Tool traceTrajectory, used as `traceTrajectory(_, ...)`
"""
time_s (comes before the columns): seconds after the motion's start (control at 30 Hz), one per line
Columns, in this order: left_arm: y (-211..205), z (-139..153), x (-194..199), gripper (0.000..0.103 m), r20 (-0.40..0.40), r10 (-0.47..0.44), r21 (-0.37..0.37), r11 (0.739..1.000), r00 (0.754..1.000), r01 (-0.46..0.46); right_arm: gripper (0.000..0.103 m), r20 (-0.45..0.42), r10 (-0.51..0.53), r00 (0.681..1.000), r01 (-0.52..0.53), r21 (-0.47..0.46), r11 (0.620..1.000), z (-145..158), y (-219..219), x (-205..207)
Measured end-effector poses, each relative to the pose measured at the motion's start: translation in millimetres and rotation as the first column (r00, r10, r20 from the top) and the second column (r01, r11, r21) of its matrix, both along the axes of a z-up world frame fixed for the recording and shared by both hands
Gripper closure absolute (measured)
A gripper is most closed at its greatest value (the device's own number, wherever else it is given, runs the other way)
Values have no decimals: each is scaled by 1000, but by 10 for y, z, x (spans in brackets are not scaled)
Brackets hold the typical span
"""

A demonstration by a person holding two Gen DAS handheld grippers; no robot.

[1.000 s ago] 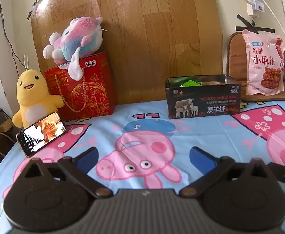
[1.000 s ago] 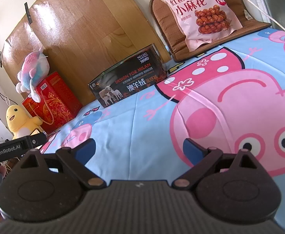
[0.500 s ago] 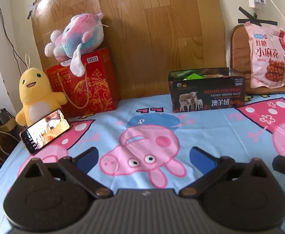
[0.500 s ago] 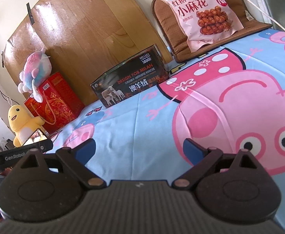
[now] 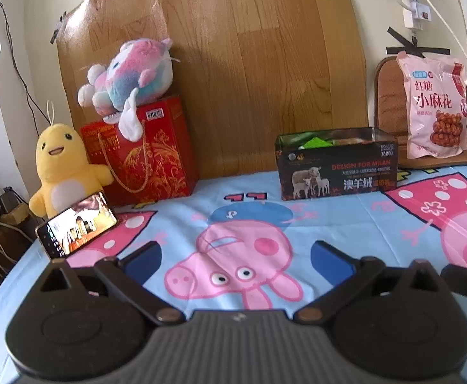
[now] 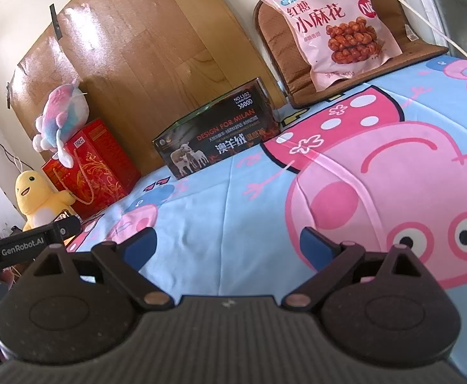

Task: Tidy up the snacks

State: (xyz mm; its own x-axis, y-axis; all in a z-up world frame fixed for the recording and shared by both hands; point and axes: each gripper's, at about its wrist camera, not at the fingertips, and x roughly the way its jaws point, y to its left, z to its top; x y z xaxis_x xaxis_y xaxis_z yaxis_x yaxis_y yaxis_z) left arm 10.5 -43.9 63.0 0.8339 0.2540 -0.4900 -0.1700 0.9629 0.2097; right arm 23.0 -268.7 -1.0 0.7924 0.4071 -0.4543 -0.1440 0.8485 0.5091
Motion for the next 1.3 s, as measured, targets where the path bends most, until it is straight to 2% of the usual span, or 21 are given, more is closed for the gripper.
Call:
traceTrajectory(0.37, 34, -73, 56, 0, -92, -9, -58, 998, 996, 3, 5, -1, 4, 1000, -4, -1, 1000, 3, -7, -10)
traceTrajectory(0.77, -11, -231, 142, 0, -192, -35, -74, 997, 981, 21, 5, -3, 5, 1000, -5, -2, 1000, -3, -17, -14)
traceTrajectory(1.3, -77, -336, 210, 0, -242, -69, -84, 995, 968, 50, 5, -8, 6, 1000, -6, -6, 1000, -31, -35, 6)
